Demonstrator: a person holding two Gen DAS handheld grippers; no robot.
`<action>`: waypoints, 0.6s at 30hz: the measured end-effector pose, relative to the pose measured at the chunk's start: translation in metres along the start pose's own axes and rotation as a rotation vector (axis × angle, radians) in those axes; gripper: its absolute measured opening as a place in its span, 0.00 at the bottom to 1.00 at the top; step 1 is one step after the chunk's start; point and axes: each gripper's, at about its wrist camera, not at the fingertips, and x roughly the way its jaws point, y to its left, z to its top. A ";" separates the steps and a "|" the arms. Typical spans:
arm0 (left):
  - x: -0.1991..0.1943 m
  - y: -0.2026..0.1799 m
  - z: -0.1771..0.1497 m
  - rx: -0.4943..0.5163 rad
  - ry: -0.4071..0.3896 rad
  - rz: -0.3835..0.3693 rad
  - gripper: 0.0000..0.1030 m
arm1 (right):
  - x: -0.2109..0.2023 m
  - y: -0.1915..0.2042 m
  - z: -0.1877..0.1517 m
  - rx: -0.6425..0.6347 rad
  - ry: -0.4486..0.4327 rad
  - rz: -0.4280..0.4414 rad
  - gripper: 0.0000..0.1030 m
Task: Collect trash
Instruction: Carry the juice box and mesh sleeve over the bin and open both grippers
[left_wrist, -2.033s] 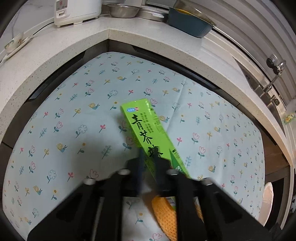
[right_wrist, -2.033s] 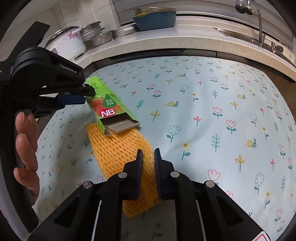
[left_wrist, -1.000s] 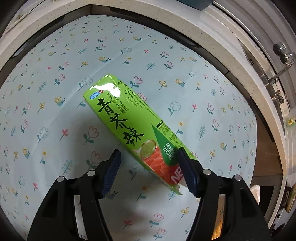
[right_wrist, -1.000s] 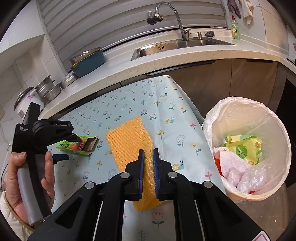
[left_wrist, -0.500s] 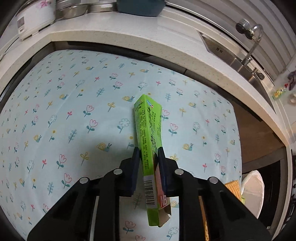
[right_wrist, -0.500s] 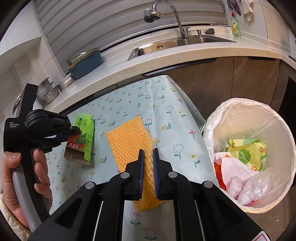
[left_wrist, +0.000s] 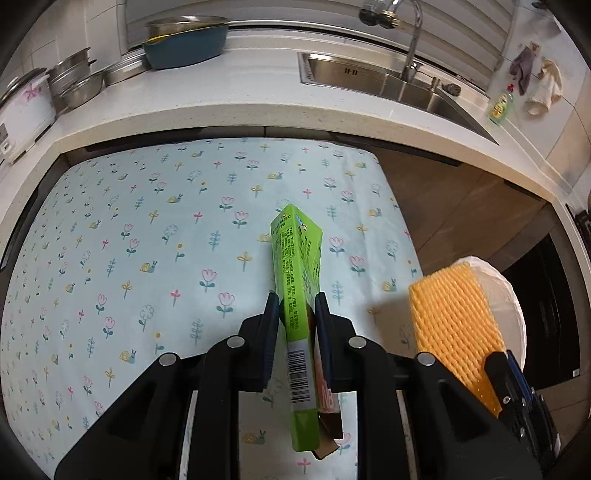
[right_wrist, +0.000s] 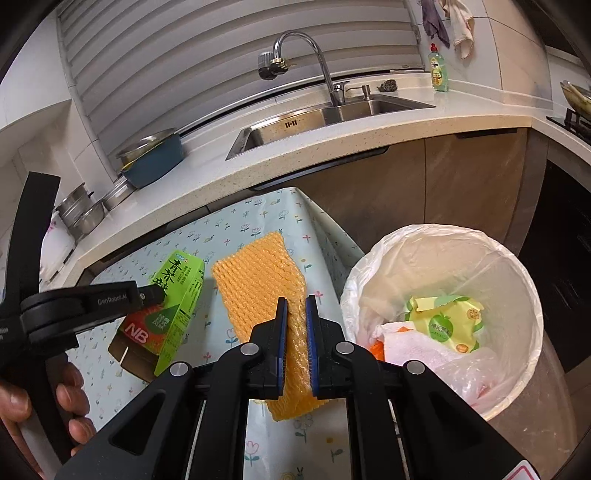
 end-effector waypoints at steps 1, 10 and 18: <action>-0.002 -0.007 -0.003 0.015 -0.001 -0.003 0.19 | -0.003 -0.003 0.001 0.004 -0.006 -0.005 0.09; -0.022 -0.068 -0.031 0.160 -0.003 -0.050 0.19 | -0.044 -0.051 0.006 0.064 -0.065 -0.051 0.09; -0.035 -0.118 -0.053 0.301 -0.003 -0.109 0.19 | -0.072 -0.092 0.003 0.122 -0.100 -0.096 0.09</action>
